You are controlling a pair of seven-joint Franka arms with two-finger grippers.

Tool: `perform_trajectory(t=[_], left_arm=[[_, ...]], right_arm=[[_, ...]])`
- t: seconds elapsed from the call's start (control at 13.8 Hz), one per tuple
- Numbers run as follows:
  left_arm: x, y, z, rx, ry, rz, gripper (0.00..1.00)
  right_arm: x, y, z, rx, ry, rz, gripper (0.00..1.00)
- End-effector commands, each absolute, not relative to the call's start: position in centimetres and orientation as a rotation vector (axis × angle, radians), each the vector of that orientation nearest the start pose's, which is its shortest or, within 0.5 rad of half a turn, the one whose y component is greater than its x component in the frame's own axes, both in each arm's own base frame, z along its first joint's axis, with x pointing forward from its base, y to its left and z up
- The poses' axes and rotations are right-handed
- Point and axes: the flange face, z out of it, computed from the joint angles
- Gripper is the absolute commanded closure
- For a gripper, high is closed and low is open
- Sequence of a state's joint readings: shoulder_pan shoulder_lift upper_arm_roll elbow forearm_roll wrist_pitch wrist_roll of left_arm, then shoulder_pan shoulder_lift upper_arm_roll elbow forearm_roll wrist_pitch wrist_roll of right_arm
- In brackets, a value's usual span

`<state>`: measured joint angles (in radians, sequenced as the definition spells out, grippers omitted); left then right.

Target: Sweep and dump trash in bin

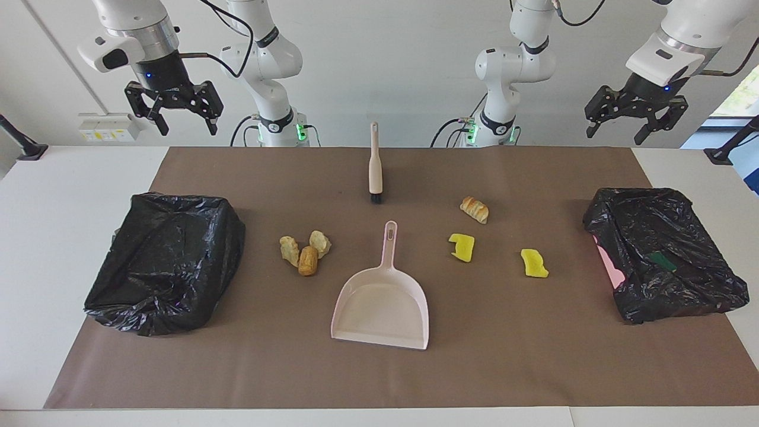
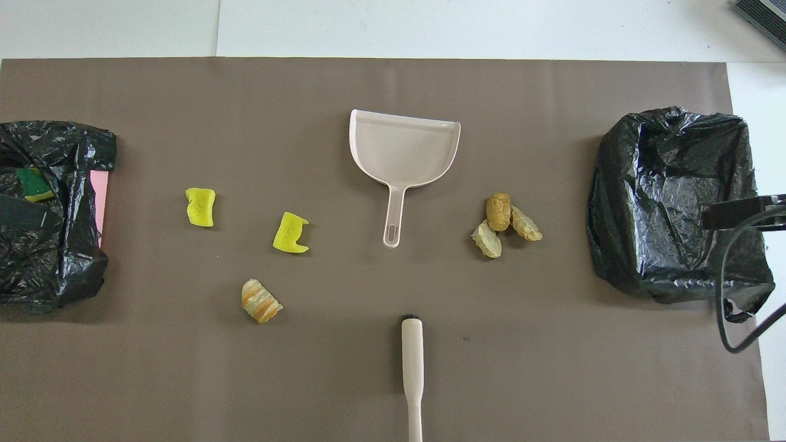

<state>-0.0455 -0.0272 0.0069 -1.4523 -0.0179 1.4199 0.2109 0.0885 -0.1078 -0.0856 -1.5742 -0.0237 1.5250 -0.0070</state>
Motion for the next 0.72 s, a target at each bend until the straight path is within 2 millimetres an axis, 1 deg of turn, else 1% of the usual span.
perform_trajectory(t=[0.0,0.22,0.36,0.65], left_arm=[[52.26,-1.87,68.41,-3.133,0.39,0.012,0.0],[52.43,-1.87,68.49,-3.132,0.39,-0.004,0.0],[52.16,-1.3,68.44,-3.136,0.374,0.019,0.0],[52.11,-1.54,68.31,-3.135,0.378,0.024,0.0]], right_arm=[[51.64,-1.07,67.3,-3.167,-0.046,-0.11,0.0],[51.43,-0.96,67.19,-3.164,-0.036,-0.081,0.0],[51.25,-0.99,67.24,-3.16,-0.031,-0.062,0.0],[51.32,-0.87,67.13,-3.149,-0.03,-0.072,0.0]])
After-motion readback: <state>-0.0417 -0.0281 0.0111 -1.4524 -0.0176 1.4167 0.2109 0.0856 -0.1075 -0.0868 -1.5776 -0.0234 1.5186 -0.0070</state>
